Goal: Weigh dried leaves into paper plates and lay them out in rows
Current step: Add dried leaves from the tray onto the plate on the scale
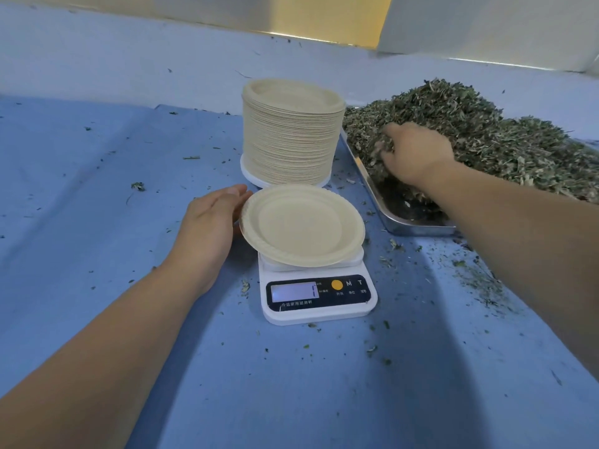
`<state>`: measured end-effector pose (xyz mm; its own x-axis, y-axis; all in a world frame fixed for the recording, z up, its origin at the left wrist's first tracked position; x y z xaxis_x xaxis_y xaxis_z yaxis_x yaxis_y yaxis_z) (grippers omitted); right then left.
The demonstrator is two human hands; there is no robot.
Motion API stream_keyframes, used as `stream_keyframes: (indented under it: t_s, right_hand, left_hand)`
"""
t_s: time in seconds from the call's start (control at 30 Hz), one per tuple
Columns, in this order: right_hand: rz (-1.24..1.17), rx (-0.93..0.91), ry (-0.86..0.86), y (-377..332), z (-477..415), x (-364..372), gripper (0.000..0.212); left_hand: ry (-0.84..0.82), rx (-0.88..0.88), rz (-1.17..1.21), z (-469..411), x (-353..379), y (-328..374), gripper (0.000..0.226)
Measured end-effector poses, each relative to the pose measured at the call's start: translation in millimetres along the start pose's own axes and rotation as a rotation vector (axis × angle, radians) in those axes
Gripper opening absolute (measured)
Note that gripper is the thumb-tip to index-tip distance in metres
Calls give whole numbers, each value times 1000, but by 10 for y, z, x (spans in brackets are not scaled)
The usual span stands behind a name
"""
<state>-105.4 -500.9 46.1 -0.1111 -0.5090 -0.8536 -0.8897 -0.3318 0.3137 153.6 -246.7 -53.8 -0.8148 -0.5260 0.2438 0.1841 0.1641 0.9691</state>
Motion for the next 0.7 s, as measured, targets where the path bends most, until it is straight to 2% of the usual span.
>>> stream_keyframes:
  t_s: [0.07, 0.2, 0.3, 0.47, 0.57, 0.7]
  right_hand:
    - [-87, 34, 52, 46, 17, -127, 43]
    - [-293, 107, -30, 154, 67, -101, 56]
    - [-435, 183, 1, 245, 120, -152, 62]
    - [-491, 218, 110, 306, 243, -237, 63]
    - [-461, 183, 21, 227, 302, -144, 63]
    - [-509, 215, 69, 230, 358, -227, 65]
  left_hand:
    - [-1, -1, -9, 8, -7, 7, 24]
    - [-2, -9, -25, 14, 3, -4, 26]
    - [-1, -10, -50, 12, 2, -5, 29]
    - [10, -12, -48, 2, -12, -18, 28]
    - [7, -13, -43, 10, -13, -14, 23]
    - [-10, -12, -31, 24, 6, -9, 24]
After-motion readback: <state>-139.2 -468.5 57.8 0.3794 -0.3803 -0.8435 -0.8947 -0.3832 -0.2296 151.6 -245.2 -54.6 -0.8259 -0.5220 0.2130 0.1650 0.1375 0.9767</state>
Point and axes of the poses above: each hand's wrist, its own z-axis away from the middle knuckle, its own x-axis out of the palm, y = z × x, the point moved 9 cm from there along -z, towards the middle knuckle, and after that the axes turned 9 degrees about z, right-handed, at the moved point
